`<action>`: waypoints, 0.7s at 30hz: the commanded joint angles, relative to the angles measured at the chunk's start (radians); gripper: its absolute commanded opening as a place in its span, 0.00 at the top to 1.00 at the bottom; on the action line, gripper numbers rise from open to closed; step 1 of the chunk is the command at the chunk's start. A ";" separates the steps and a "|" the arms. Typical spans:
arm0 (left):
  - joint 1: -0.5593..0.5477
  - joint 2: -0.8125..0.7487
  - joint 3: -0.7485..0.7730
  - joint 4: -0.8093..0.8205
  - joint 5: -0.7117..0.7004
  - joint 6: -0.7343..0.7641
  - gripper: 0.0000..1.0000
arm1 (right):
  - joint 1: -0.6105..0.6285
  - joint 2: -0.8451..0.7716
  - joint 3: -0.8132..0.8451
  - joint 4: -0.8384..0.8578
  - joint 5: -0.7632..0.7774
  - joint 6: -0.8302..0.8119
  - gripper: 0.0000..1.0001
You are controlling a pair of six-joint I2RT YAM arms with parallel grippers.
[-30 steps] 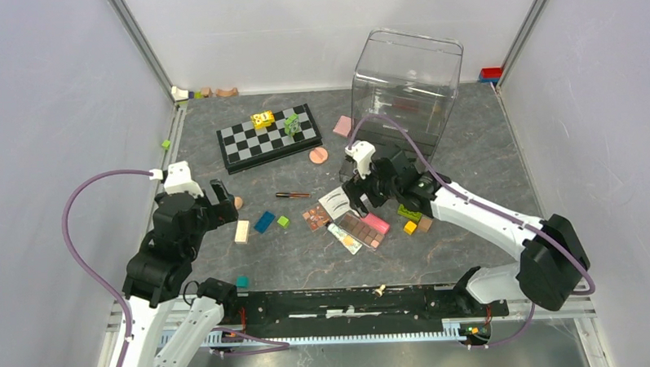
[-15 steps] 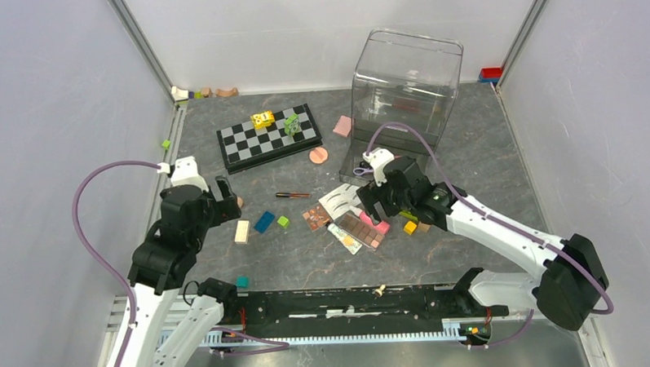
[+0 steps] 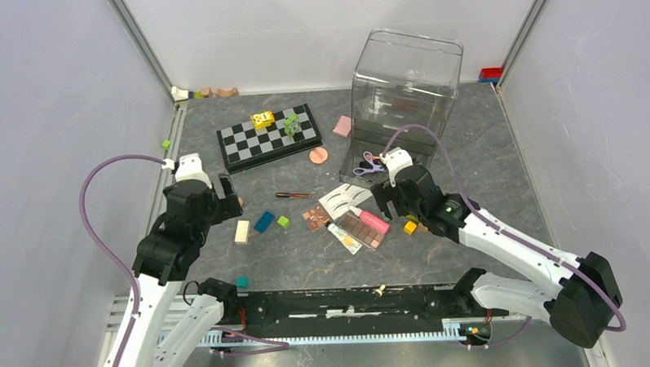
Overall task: Organize the makeup
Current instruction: Close the drawer in the storage box.
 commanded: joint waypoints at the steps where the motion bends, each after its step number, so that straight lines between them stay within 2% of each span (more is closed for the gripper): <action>1: 0.006 0.006 0.004 0.025 -0.010 -0.028 0.00 | -0.003 -0.061 -0.035 0.094 0.062 -0.012 0.02; 14: 0.006 -0.014 0.002 0.028 0.003 -0.025 0.00 | -0.003 -0.062 0.091 -0.002 0.115 -0.017 0.04; 21: 0.006 -0.031 -0.001 0.033 0.014 -0.022 0.00 | -0.001 -0.032 0.058 0.040 -0.007 0.047 0.07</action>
